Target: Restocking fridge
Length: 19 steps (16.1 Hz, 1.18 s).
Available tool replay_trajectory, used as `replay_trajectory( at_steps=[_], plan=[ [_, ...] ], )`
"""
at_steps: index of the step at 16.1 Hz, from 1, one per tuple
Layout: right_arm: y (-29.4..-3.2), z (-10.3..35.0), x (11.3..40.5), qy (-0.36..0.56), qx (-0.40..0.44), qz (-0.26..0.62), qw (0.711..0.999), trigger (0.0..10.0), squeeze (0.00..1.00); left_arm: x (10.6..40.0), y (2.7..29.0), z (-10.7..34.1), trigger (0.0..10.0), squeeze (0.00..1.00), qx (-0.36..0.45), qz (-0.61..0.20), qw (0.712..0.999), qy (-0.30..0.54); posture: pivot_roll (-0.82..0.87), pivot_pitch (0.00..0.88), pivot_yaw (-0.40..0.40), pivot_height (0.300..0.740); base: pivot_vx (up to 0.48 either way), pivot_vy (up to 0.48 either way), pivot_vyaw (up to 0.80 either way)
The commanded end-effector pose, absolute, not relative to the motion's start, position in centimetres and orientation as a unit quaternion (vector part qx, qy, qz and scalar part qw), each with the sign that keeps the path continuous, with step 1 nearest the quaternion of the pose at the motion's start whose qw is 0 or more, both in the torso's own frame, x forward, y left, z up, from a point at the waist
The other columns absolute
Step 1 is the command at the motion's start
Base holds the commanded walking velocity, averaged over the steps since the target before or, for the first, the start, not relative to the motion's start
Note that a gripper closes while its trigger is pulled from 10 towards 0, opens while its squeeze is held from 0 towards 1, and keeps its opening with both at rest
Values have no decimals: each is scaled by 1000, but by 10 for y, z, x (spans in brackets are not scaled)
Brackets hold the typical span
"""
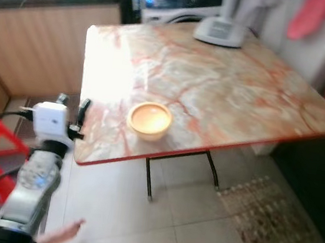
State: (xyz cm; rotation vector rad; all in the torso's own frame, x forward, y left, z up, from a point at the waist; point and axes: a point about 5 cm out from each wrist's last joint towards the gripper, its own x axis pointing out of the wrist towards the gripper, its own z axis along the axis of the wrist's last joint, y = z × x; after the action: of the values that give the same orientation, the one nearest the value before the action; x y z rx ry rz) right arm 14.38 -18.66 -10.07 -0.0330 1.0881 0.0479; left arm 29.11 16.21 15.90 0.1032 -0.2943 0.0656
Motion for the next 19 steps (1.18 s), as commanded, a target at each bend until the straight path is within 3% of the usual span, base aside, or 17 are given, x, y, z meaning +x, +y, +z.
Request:
replay_trajectory(
  at_steps=[1, 7, 15, 19],
  plan=[
    [-181, -102, 143, 517, -10, 27, 855, 10000, 0, 292, 164, 160, 10000, 0, 62, 38, 987, -144, 42, 65, 40, 740, 255, 0, 0],
    [-181, -102, 143, 518, -12, 30, 855, 10000, 0, 292, 163, 161, 10000, 0, 63, 37, 987, -143, 42, 64, 39, 740, 262, 0, 0],
    [-180, -102, 142, 518, -12, 33, 854, 10000, 0, 292, 144, 161, 10000, 0, 60, -27, 987, -149, 49, 56, 35, 740, 0, 0, 0],
    [-181, -102, 141, 519, -12, 32, 854, 10000, 0, 288, 140, 157, 10000, 0, 42, -11, 989, -141, 51, 43, 31, 740, 0, 0, 0]
  ],
)
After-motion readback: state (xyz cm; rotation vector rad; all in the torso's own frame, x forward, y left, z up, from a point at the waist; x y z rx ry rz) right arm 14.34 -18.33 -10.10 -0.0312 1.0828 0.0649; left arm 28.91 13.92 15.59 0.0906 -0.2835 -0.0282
